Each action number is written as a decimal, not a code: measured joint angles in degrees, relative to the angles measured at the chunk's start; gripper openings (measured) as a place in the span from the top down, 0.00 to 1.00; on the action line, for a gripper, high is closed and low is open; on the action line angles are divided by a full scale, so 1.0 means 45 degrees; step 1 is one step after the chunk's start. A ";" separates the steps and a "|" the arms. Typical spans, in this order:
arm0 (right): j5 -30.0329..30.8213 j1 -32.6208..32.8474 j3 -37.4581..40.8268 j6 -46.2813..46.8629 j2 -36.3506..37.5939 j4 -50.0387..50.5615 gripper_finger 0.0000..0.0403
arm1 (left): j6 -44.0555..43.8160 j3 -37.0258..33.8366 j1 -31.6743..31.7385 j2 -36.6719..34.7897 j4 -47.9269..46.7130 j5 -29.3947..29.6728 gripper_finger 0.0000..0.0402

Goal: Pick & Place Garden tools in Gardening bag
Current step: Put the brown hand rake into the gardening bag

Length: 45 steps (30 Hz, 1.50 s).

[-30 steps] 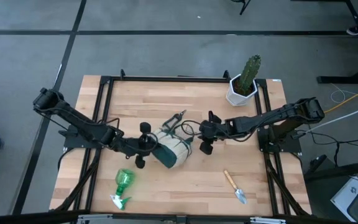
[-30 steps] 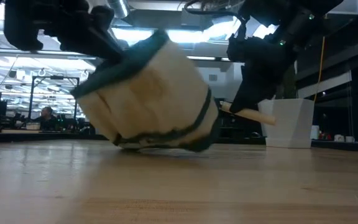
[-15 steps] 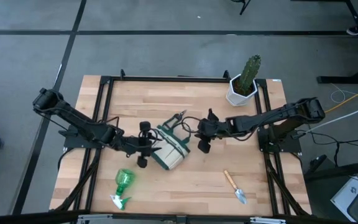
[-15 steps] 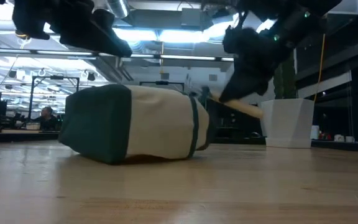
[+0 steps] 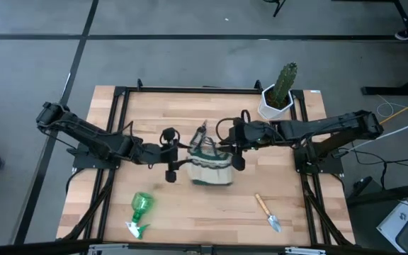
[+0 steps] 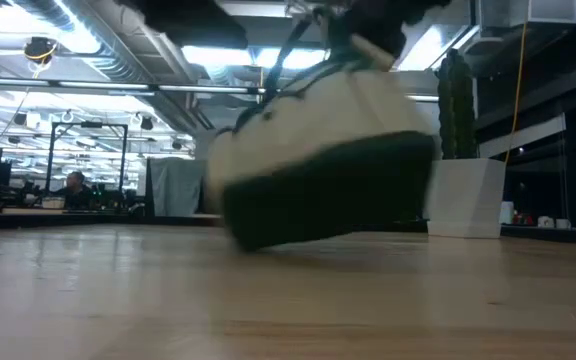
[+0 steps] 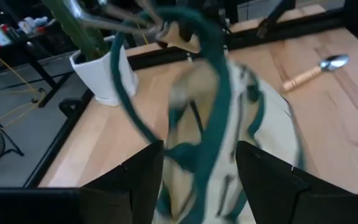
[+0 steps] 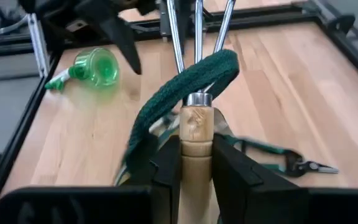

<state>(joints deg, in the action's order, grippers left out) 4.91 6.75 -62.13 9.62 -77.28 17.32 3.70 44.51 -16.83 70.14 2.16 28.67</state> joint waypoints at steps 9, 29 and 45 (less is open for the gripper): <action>0.0537 0.0703 -0.0290 -0.0343 -0.0112 0.0894 0.82 | 0.0011 0.0113 0.0554 0.0586 0.1897 -0.0050 0.51; 0.0537 0.1620 -0.0285 -0.0392 -0.0155 0.0705 0.82 | 0.1511 0.0120 0.1551 0.2192 0.5314 -0.2635 0.51; 0.0188 0.1625 -0.0285 -0.0489 -0.0155 0.0540 0.82 | 0.2136 0.0123 0.2148 0.3163 0.6786 -0.2907 0.60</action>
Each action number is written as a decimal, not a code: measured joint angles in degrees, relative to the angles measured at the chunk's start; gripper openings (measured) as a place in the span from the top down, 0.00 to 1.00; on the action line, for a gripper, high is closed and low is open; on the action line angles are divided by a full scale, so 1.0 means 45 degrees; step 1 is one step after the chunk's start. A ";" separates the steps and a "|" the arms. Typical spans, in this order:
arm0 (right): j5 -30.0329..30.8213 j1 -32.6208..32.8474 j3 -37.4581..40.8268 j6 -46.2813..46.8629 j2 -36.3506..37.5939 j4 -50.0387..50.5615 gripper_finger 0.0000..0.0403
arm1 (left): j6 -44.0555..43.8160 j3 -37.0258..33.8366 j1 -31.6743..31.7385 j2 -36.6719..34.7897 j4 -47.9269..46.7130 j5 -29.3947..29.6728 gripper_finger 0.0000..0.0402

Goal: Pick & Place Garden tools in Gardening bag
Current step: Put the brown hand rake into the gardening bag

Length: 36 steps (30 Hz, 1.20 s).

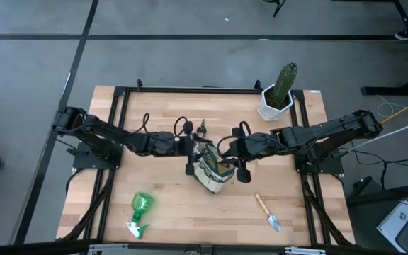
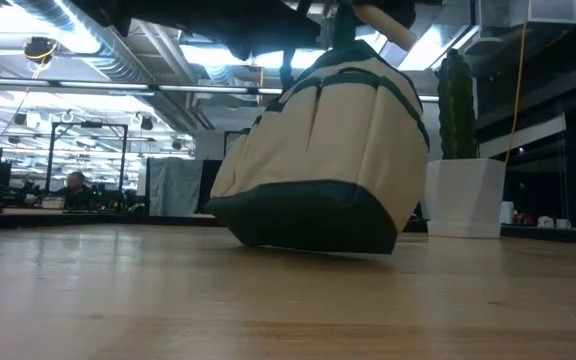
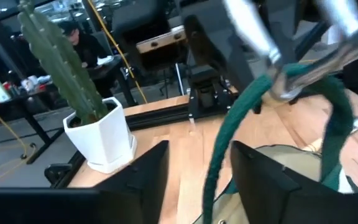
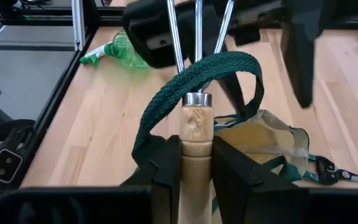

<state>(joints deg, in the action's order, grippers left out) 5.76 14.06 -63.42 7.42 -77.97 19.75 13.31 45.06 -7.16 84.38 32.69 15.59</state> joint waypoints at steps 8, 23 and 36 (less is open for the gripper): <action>-0.0570 0.0005 0.0000 0.0308 0.0000 0.0564 0.82 | 0.0043 -0.0002 -0.0112 -0.0228 -0.0004 0.0614 0.97; -0.0072 0.0151 0.0005 0.2273 0.0000 0.2514 0.82 | 0.3174 -0.0010 -0.0800 -0.0434 0.1990 0.2025 0.99; 0.0689 0.0112 0.0005 0.3273 0.0000 0.2829 0.82 | 0.3301 -0.0269 -0.2779 -0.0237 0.1124 0.5947 0.99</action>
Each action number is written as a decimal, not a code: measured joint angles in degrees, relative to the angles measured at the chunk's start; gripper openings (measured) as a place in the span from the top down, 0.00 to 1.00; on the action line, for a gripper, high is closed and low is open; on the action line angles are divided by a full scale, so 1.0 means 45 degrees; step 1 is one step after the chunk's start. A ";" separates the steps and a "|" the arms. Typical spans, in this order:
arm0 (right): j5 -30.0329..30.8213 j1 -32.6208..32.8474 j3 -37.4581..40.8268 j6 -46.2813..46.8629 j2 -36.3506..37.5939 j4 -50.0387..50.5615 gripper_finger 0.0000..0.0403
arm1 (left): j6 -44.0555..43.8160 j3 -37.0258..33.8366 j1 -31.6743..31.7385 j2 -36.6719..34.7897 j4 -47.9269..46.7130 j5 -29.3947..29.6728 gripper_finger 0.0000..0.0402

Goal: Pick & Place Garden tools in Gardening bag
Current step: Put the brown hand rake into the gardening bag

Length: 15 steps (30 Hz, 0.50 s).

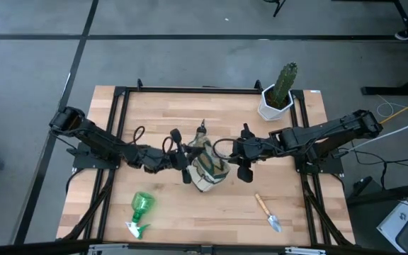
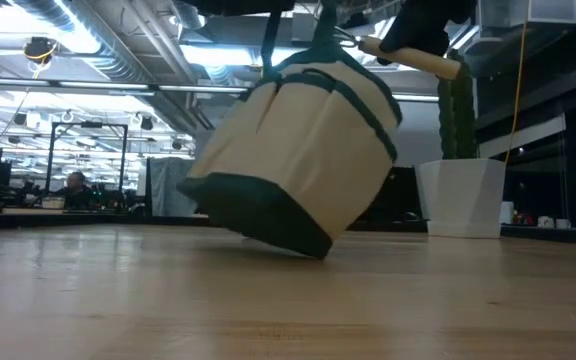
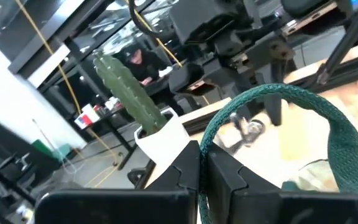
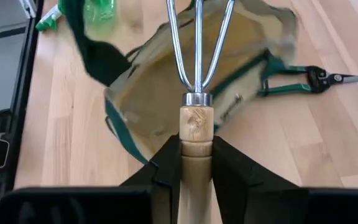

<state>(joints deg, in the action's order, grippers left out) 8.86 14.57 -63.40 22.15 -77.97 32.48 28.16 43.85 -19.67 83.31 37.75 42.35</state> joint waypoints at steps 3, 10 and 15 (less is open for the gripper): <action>0.0442 0.0000 0.0000 0.0290 -0.0074 -0.0512 0.82 | -0.0066 -0.0096 -0.0392 0.0309 0.0115 0.0665 0.99; 0.1246 -0.0208 0.0000 0.0652 -0.1349 -0.3158 0.82 | 0.1129 -0.0115 -0.0629 0.1079 0.1208 0.1037 0.99; 0.1027 -0.0395 0.0000 0.0765 -0.2531 -0.4237 0.82 | 0.1717 -0.0115 -0.0862 0.1113 0.1291 0.1290 0.99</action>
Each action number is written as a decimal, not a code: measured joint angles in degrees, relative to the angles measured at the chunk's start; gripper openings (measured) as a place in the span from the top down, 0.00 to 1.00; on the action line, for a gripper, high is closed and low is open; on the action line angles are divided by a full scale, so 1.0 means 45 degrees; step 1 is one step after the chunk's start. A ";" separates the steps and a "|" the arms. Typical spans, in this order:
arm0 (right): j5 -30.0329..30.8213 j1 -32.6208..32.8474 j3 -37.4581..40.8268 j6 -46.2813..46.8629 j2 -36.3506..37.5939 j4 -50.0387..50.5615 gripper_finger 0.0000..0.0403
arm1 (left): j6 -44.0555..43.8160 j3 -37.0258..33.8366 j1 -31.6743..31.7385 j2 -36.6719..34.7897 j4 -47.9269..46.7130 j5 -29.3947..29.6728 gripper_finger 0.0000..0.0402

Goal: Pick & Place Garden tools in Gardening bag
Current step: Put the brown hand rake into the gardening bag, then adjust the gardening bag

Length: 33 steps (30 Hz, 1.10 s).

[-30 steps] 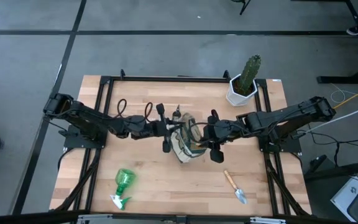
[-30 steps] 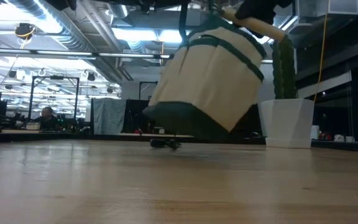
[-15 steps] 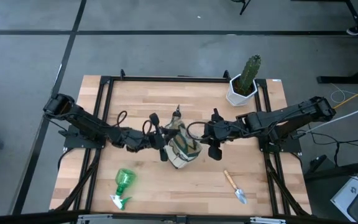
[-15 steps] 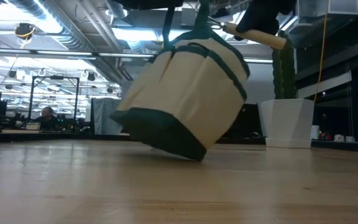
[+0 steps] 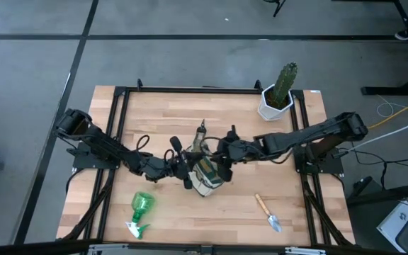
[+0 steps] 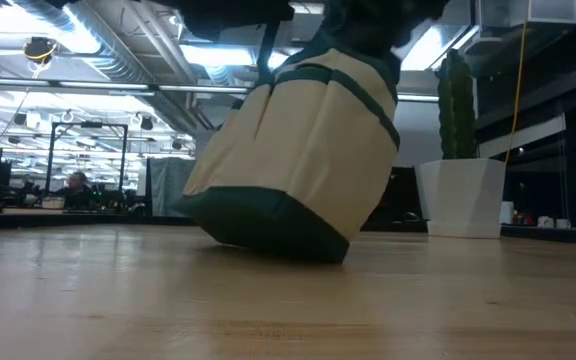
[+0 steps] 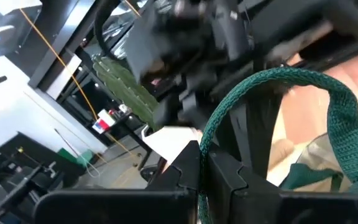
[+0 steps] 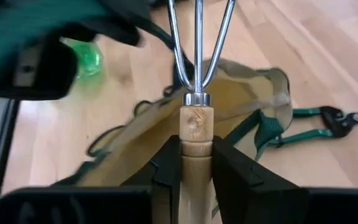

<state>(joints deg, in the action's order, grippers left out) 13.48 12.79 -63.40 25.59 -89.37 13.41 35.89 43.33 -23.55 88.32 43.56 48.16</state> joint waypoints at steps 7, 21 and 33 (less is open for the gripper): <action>-0.0076 -0.0086 0.0010 0.1212 -0.0608 -0.0748 0.80 | 0.1464 0.0000 -0.0809 -0.0084 -0.0012 0.1122 0.98; -0.1055 -0.0081 0.0010 0.2056 -0.0626 -0.1434 0.68 | 0.1226 0.0000 -0.1268 -0.0084 -0.1095 0.2390 0.98; -0.3250 -0.0295 0.0010 0.0106 -0.0601 -0.0255 0.64 | 0.1164 0.0000 -0.1661 -0.0079 -0.1733 0.2780 0.95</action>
<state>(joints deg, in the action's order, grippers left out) -1.14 11.46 -63.35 26.07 -92.07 12.26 41.13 43.33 -31.02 87.96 35.76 60.67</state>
